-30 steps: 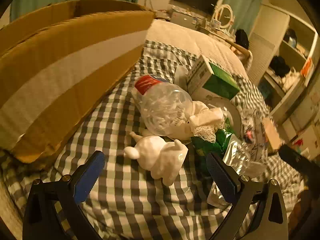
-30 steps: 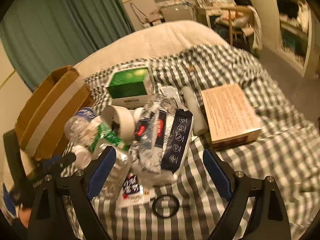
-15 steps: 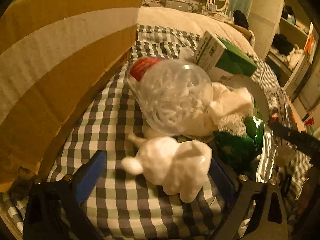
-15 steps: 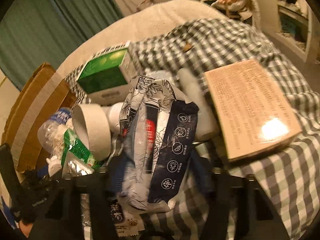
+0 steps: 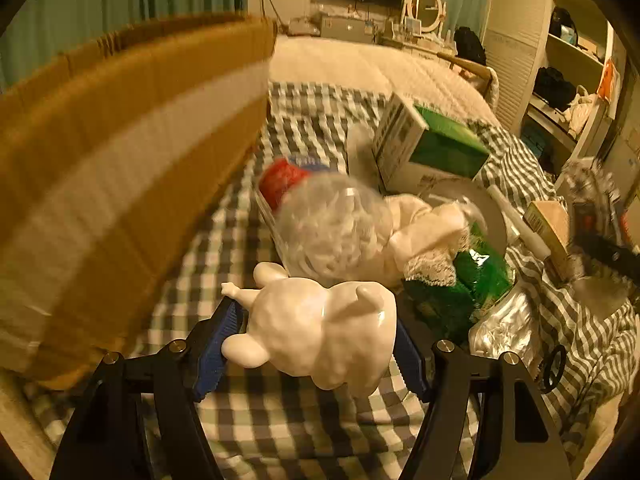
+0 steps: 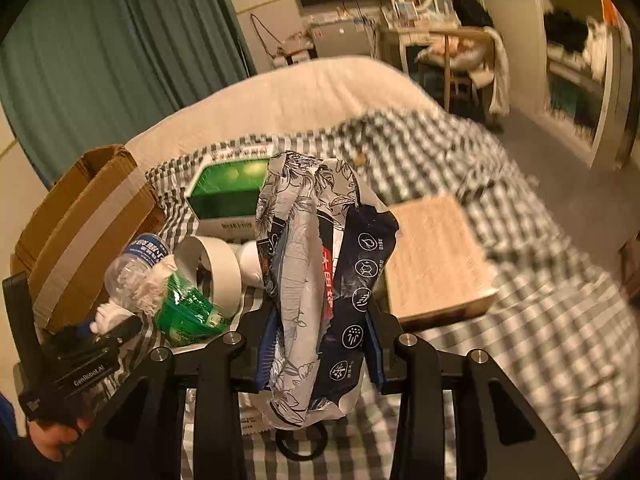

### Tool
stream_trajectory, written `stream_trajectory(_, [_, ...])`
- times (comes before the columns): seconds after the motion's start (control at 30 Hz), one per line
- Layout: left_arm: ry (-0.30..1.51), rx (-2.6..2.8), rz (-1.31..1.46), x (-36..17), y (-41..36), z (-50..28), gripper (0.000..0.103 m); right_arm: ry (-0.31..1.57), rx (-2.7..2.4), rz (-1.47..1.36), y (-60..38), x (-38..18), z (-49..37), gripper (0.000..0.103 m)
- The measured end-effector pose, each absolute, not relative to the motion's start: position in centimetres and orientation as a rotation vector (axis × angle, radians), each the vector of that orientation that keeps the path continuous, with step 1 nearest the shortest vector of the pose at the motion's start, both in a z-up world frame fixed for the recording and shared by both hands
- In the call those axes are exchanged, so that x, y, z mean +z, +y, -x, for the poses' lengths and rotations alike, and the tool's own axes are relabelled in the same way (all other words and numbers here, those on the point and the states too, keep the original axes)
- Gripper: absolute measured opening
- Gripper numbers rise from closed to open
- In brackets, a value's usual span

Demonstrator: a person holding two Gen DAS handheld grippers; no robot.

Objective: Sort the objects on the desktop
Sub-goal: 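Carry the packages in the right tool while the left carries the figurine to the box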

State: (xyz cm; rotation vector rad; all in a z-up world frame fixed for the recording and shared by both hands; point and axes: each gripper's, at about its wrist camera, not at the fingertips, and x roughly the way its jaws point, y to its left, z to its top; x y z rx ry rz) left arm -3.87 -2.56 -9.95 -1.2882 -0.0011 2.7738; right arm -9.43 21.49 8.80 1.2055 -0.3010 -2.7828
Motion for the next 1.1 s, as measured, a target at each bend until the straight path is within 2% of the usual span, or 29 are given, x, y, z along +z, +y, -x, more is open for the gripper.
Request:
stream_trajectory(0.1, [0.049,2.820,1.232,-8.6,-2.6,3.0,0.073,-0.301,-2.790,-1.181,21.7,10.8,8.9,0.036])
stream_trajectory(0.3, [-0.024,2.818,1.190,-6.5,-3.1,1.7,0.073,-0.269,-2.809,-1.138,21.4,14.1,7.2,0.036])
stream_trajectory(0.7, [-0.030,2.962,1.009,-0.5,-4.2,-1.9,0.073,-0.188,-2.744,-1.006,16.7,19.1,5.8,0.036])
stream_trajectory(0.97, [-0.081,3.074,0.735,7.4,-6.6,-4.0,0.073,-0.131,-2.653,-0.883,11.9,22.9,5.5,0.036])
stream_trajectory(1.1, [-0.129,3.114,0.706,9.7,-8.6,-3.5,0.073,-0.088,-2.621,-0.846,9.2,24.0,6.3,0.036])
